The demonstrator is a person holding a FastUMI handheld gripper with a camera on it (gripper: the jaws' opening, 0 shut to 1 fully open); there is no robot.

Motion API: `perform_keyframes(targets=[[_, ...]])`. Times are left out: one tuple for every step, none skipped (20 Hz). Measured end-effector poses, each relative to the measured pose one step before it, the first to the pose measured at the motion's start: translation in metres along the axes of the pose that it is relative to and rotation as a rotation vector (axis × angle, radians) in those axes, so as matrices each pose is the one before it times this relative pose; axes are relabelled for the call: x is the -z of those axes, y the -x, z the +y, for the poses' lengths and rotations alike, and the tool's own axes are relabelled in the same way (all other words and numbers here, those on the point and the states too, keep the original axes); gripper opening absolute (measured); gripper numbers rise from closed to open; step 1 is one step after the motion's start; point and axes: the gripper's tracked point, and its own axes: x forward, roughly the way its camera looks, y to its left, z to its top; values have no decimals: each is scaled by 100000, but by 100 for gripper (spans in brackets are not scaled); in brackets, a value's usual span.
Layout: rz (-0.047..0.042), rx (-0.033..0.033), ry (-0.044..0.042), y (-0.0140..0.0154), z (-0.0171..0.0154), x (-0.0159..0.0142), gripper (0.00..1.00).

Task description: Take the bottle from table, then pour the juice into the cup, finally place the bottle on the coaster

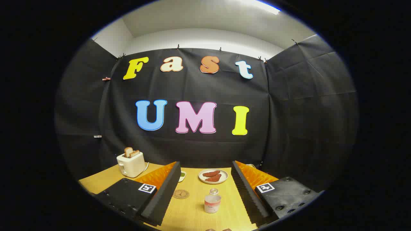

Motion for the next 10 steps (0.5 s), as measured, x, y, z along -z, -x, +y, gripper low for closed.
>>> perform_keyframes(targets=[[1014,-654,374,-42,-147,431,97],[800,-873,25,121,-97,404,97],[275,-488,-161,7,-14,185,97],[100,-238,-414,66,-131,168,97],[-81,-642,-518,-183,29,61,97],[-576,-64,38,-375,-150,-23,97],[-396,660,275,-529,-314,0,97],[-482,658,-227,-638,-242,153,97],[-15,607,-576,-535,-248,317,97],[447,310,-440,-472,-67,343,97]])
